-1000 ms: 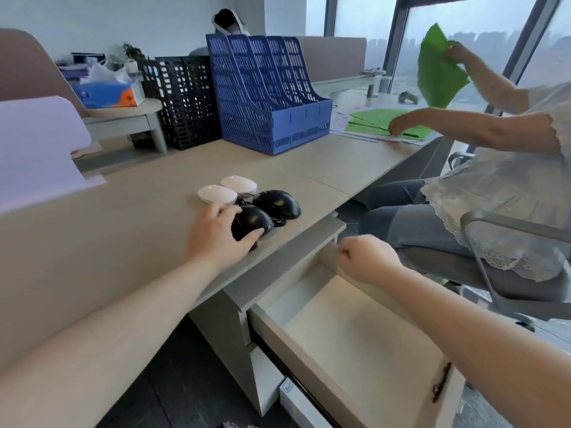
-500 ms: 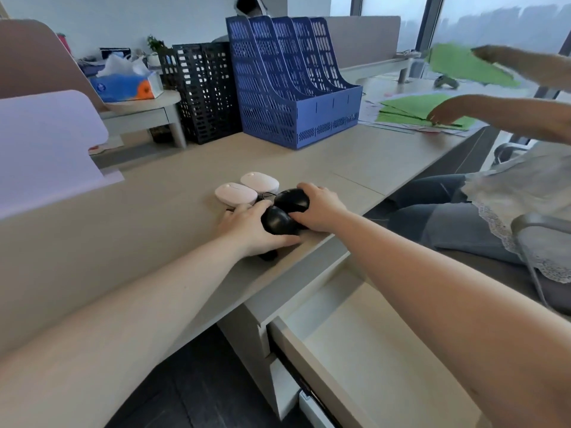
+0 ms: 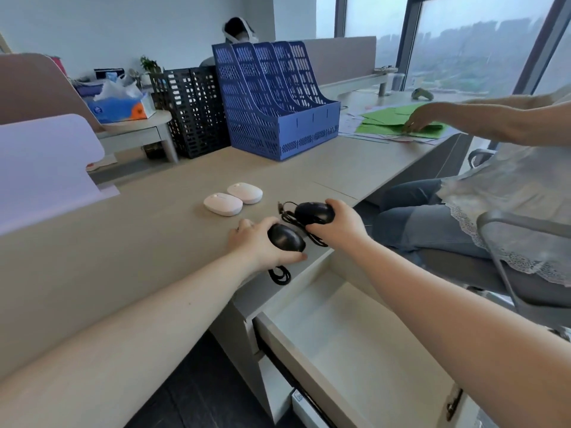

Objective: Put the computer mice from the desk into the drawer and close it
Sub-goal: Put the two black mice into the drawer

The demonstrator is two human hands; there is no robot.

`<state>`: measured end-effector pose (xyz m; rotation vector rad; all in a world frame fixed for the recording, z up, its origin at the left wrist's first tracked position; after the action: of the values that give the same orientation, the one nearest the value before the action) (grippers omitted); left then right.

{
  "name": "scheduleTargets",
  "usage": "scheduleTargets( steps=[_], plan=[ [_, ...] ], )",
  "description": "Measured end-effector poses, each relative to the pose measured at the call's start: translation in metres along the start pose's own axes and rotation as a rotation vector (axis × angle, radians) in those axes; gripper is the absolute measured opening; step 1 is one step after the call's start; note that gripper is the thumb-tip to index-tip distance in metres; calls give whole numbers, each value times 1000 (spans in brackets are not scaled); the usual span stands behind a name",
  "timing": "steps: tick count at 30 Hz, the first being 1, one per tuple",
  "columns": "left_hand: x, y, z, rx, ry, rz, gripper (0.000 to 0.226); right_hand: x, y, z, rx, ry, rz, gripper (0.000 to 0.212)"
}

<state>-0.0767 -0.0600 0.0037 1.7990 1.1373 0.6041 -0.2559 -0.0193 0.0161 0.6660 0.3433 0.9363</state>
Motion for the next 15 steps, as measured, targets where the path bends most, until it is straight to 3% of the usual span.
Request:
scheduleTargets(
  steps=[5,12,15],
  plan=[
    [25,-15,-39,52,-44,-38,90,21,39,-44,-148,-76,-11,62],
    [49,-71,-74,49,-111,-60,91,41,31,-117,9,-182,67,68],
    [52,-102,-75,17,-99,-38,90,39,15,-141,16,-224,95,54]
  ],
)
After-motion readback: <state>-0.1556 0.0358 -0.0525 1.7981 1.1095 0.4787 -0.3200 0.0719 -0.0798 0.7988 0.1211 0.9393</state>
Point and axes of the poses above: each hand's wrist, its own x-axis away from the middle knuckle, its own y-axis out of the back of the hand, z = x × y, the point moved 9 cm from there along -x, towards the middle knuckle, and after that the axes turned 10 degrees about -y, right-handed, at the moved point
